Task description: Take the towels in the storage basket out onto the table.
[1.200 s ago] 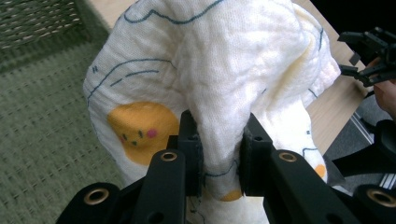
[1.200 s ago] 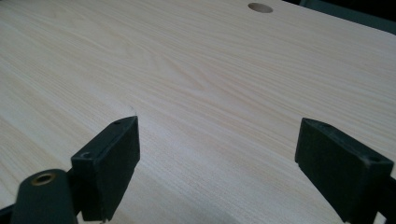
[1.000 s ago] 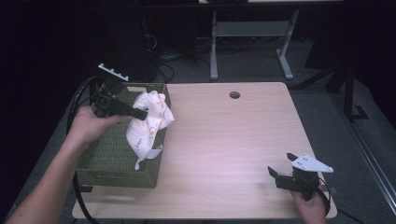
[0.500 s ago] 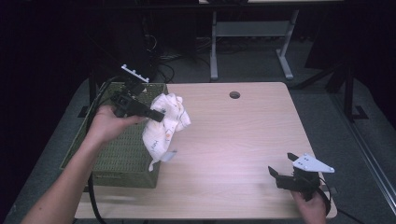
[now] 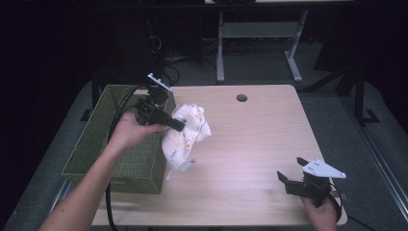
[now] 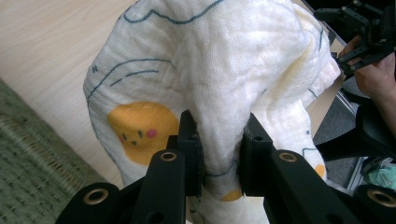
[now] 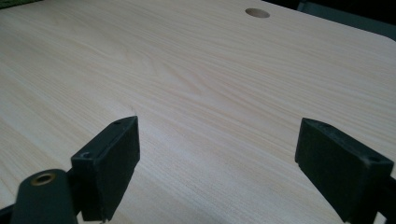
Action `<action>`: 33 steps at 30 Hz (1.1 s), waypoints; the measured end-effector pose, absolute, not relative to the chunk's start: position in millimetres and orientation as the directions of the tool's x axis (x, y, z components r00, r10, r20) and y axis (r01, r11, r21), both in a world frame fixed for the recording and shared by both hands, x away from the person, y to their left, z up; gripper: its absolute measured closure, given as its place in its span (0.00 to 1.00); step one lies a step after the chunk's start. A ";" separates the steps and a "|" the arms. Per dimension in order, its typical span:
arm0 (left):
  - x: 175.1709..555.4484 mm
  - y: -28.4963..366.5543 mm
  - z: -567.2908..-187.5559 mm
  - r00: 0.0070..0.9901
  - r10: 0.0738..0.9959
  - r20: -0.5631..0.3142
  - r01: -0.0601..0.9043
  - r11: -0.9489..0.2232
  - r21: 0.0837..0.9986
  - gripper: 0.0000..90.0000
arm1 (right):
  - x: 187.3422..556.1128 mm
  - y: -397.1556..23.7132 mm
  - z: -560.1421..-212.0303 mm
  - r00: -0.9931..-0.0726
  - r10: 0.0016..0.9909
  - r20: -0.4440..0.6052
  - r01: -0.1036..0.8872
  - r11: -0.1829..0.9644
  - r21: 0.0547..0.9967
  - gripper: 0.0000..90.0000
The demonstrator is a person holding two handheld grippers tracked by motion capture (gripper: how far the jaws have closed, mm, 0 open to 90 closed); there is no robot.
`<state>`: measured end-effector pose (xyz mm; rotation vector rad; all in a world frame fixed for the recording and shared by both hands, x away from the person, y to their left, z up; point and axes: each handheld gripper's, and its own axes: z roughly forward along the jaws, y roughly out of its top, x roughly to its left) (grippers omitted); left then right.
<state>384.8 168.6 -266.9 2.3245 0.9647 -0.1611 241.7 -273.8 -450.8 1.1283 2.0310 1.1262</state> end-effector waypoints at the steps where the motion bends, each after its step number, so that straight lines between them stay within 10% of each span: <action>1: 386.3 163.4 -270.6 0.727 0.600 -0.335 0.678 -0.549 0.488 0.82 | 241.6 -274.1 -450.9 -0.494 0.867 -0.067 0.403 0.297 0.866 0.15; 33: 400.7 92.6 -314.8 0.762 0.558 -0.329 0.647 -0.623 0.440 0.82 | 240.7 -276.3 -449.6 -0.494 0.866 -0.076 0.393 0.301 0.869 0.15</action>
